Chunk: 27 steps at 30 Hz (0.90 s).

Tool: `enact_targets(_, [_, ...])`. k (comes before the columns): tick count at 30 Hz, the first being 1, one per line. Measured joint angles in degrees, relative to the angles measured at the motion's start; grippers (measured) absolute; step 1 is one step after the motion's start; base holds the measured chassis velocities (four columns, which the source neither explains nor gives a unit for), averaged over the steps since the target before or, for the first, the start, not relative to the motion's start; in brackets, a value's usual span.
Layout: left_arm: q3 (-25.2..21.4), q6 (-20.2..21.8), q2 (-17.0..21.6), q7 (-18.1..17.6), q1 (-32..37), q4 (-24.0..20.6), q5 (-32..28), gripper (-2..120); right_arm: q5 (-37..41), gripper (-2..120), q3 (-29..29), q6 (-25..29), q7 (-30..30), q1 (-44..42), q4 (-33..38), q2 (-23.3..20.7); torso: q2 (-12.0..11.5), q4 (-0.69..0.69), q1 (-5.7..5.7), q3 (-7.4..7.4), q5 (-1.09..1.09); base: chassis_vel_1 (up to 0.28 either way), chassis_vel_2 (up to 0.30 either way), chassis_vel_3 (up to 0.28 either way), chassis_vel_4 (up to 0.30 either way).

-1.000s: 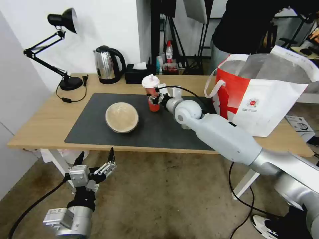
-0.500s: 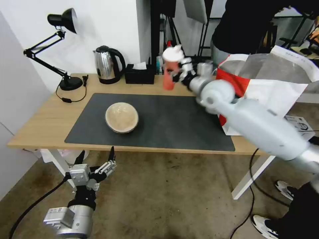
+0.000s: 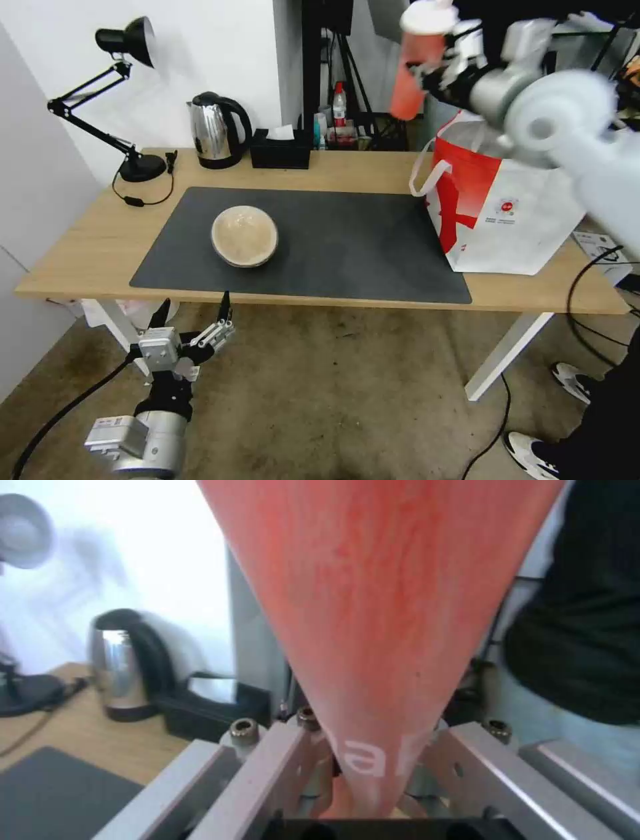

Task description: Pick up the trash from the table and place it into the takeout bag.

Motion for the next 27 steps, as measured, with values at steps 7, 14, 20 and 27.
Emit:
enact_targets(7, [0.82,-0.05,0.11,0.02,-0.01,-0.19,0.36,100,1.89,4,2.47,-1.70,0.25,-2.02,1.01,-6.72,0.00,-0.01,0.00,0.00,0.00,0.000,0.000,0.000,0.000])
enact_targets(14, [1.11,-0.16,0.10,0.02,0.29,-0.19,0.97,100,1.48,4,7.83,-1.75,-1.55,-10.22,-0.37,-10.07,0.00,0.00,0.01,0.00,0.00,0.000,0.000,0.000,0.000])
enact_targets(20, [1.12,-0.26,0.05,0.02,0.67,-0.46,1.07,100,-0.01,4,9.25,-1.27,-3.39,-13.43,-2.41,-11.89,0.00,0.00,0.01,0.00,0.00,0.000,0.000,0.000,0.000])
enact_targets(27, [1.12,-0.33,-0.10,0.02,0.92,-0.68,1.18,100,-2.39,4,9.62,0.25,-5.13,-15.27,-6.52,-13.19,0.00,-0.01,0.01,0.00,-0.01,0.000,0.000,0.000,0.000])
